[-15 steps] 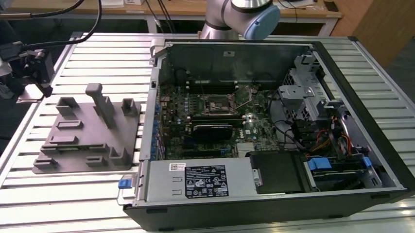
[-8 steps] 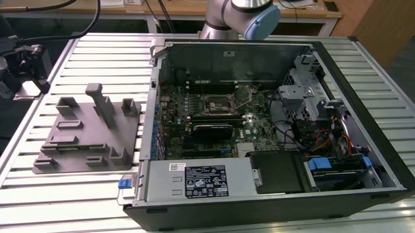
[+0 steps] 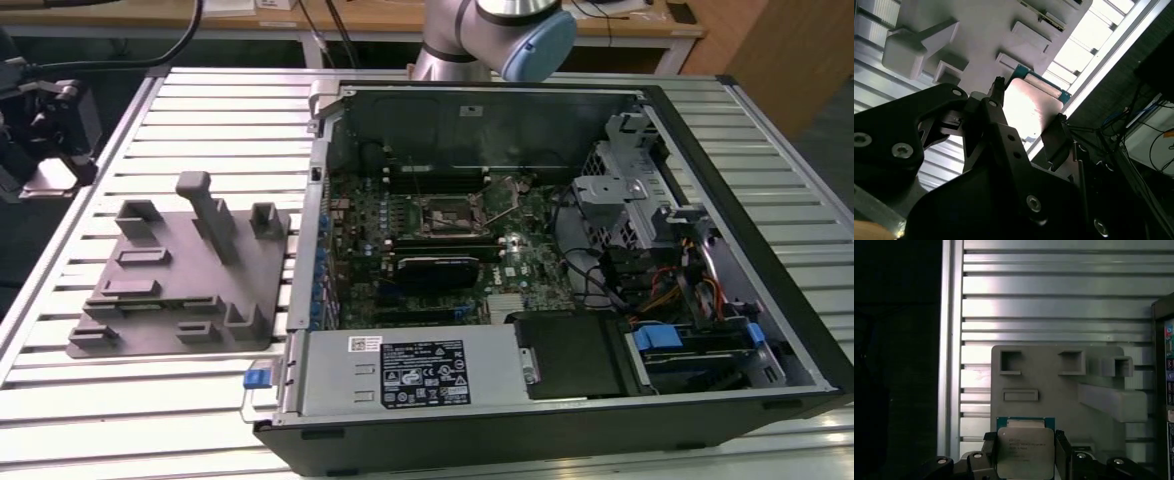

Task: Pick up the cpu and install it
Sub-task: 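Pick up the cpu and move it towards the insertion slot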

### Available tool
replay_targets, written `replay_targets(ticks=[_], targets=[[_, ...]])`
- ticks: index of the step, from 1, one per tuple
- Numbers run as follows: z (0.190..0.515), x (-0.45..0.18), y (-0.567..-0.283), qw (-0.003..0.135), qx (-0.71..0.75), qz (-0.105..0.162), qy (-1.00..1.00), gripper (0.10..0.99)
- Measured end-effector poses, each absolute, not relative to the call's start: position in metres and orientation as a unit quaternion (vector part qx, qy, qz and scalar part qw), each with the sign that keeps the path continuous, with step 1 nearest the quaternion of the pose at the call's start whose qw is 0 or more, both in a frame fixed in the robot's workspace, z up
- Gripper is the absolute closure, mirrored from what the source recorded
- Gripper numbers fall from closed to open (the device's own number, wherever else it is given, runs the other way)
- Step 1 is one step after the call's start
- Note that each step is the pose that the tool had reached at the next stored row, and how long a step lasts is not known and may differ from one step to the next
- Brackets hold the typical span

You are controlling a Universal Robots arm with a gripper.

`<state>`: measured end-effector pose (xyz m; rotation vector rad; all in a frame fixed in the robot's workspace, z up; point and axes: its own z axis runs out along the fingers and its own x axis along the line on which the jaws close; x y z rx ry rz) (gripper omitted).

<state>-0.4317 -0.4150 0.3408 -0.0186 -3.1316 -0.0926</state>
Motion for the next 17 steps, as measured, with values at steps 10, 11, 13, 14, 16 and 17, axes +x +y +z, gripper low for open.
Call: replay_targets(ticks=[10,11,13,14,16,17], targets=[[0.355,-0.432,-0.415,0.004,-0.006,-0.030,-1.000,0.541],[0.356,-0.432,-0.415,0.004,-0.006,-0.030,-1.000,0.541],[0.359,-0.432,-0.415,0.004,-0.006,-0.030,-1.000,0.541],[0.361,-0.432,-0.415,0.004,-0.006,-0.030,-1.000,0.541],[0.364,-0.432,-0.415,0.004,-0.006,-0.030,-1.000,0.541],[0.366,-0.432,-0.415,0.004,-0.006,-0.030,-1.000,0.541]])
